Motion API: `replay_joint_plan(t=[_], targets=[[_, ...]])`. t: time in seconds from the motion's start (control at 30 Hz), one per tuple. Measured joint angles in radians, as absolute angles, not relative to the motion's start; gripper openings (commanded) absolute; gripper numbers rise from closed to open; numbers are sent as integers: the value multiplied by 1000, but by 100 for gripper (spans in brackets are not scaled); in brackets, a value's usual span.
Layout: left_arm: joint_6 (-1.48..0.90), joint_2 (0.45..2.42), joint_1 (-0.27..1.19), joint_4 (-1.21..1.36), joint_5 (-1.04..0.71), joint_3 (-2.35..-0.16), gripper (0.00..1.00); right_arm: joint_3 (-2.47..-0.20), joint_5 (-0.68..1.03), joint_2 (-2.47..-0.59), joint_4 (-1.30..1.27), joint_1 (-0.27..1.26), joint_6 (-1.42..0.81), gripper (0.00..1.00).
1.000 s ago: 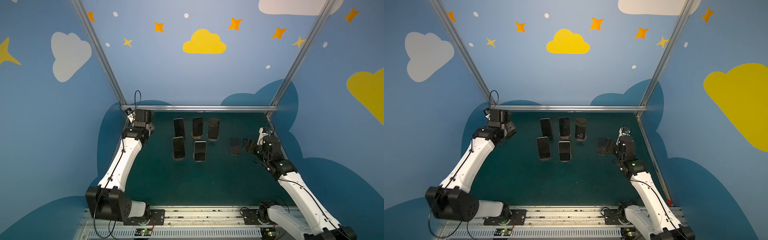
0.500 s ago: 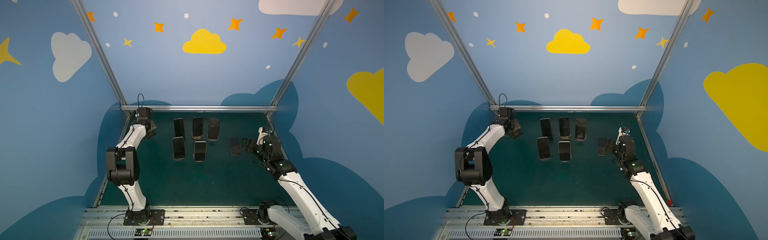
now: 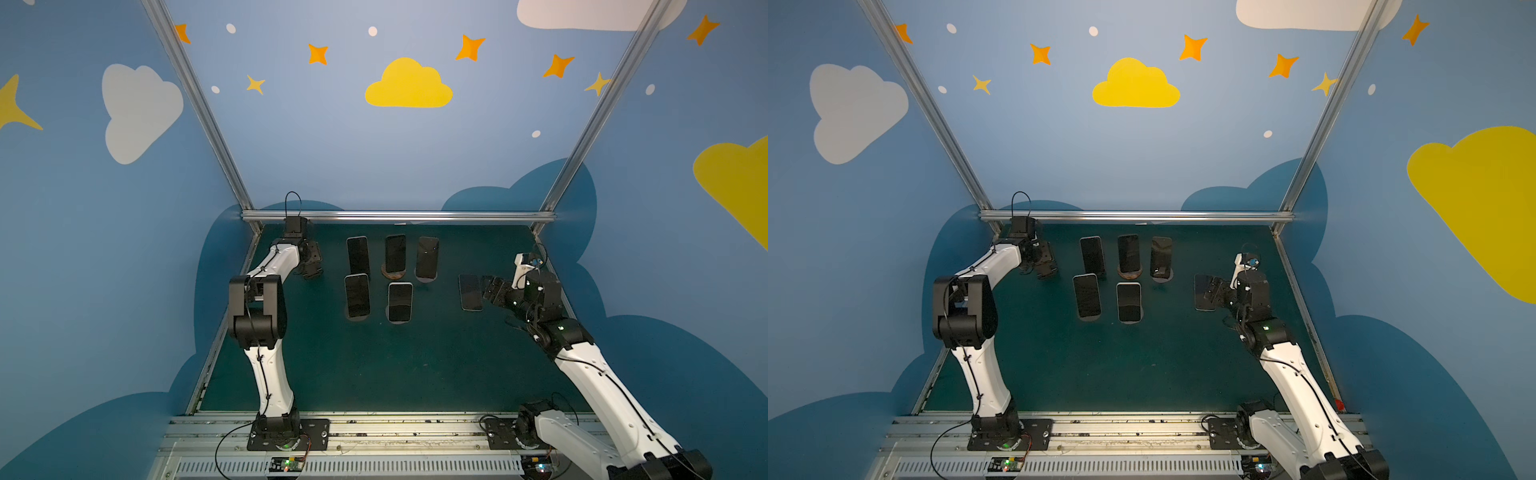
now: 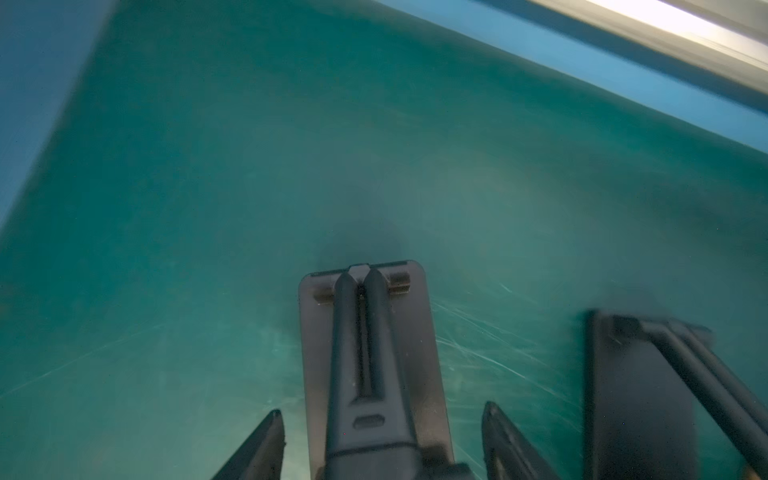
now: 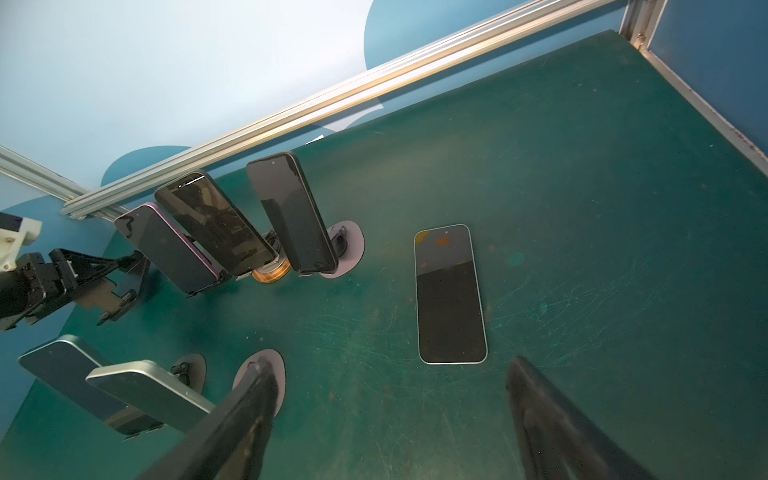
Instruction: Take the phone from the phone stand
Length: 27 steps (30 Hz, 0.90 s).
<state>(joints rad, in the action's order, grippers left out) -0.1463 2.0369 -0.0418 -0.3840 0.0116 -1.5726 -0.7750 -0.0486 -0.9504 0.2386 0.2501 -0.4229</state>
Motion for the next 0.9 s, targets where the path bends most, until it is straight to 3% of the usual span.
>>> replay_joint_plan(t=[0.33, 0.83, 0.9], targets=[[-107, 2075, -41, -373, -38, -1581, 59, -775, -18, -967, 238, 250, -423, 86], [-153, 2116, -39, -445, -24, -1678, 99, -790, 35, -1002, 257, 250, -423, 88], [-169, 2109, -41, -464, -13, -1707, 100, -805, 39, -1027, 269, 252, -423, 88]])
